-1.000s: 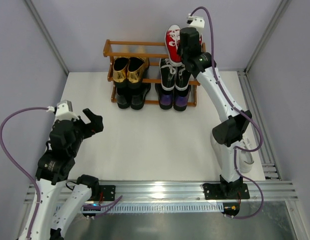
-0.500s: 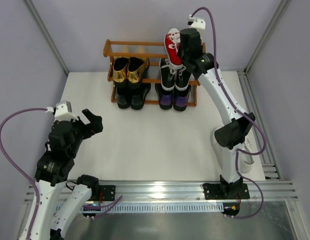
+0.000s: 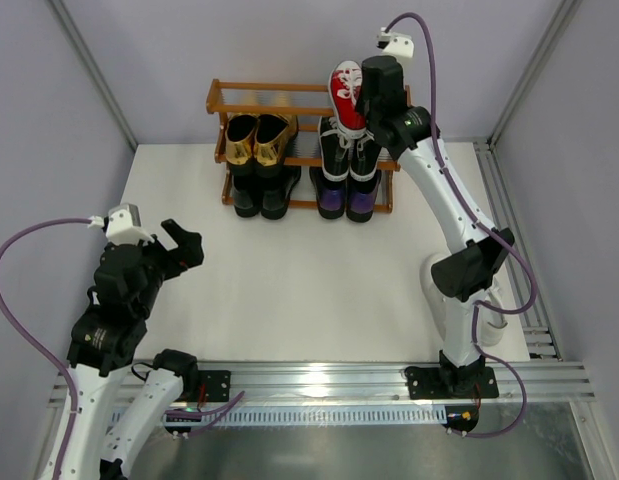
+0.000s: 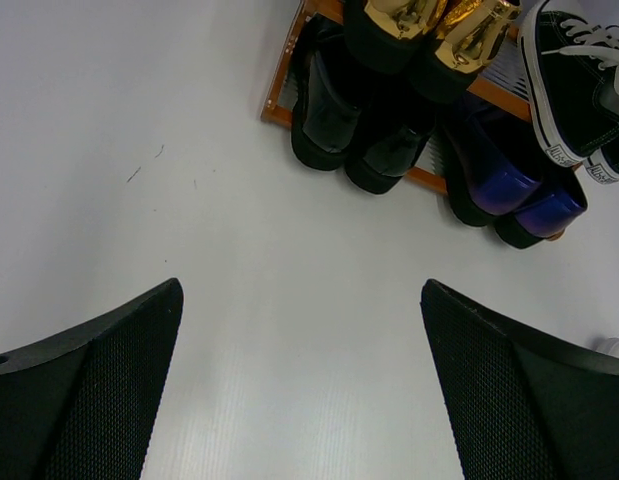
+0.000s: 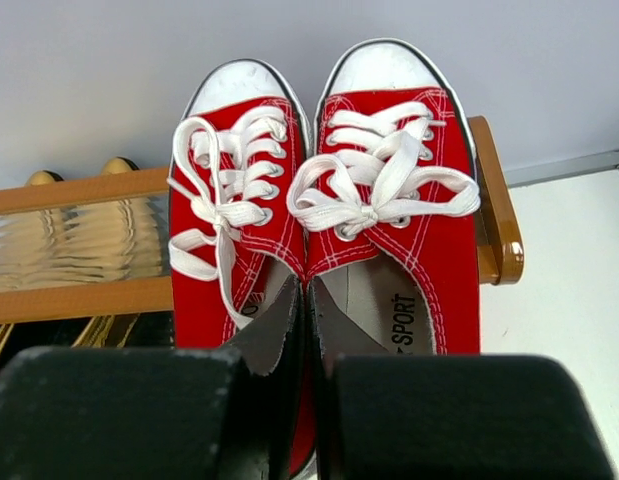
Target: Place and organize the shoes onto the shoe shelf
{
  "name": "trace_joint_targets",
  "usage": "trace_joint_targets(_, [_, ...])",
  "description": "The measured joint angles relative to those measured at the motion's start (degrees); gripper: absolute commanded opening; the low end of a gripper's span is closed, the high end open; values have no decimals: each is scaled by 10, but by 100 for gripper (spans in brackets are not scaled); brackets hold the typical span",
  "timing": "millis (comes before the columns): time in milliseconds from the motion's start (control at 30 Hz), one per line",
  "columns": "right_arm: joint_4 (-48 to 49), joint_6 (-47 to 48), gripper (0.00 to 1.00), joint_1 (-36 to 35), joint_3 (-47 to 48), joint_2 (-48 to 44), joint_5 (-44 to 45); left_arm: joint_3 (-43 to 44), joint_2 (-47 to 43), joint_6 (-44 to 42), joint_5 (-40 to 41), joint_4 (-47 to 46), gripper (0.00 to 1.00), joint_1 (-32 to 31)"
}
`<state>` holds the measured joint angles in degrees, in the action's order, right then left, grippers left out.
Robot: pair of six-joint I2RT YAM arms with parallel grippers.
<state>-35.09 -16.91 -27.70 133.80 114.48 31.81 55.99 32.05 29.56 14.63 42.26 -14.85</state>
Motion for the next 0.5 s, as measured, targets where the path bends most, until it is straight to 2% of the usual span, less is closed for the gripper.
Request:
trace_joint_targets(300, [87, -2, 9, 0, 1, -1, 2, 0, -1, 0, 4, 6, 100, 0])
trace_joint_targets(500, [99, -3, 28, 0, 1, -1, 0, 0, -5, 0, 5, 10, 100, 0])
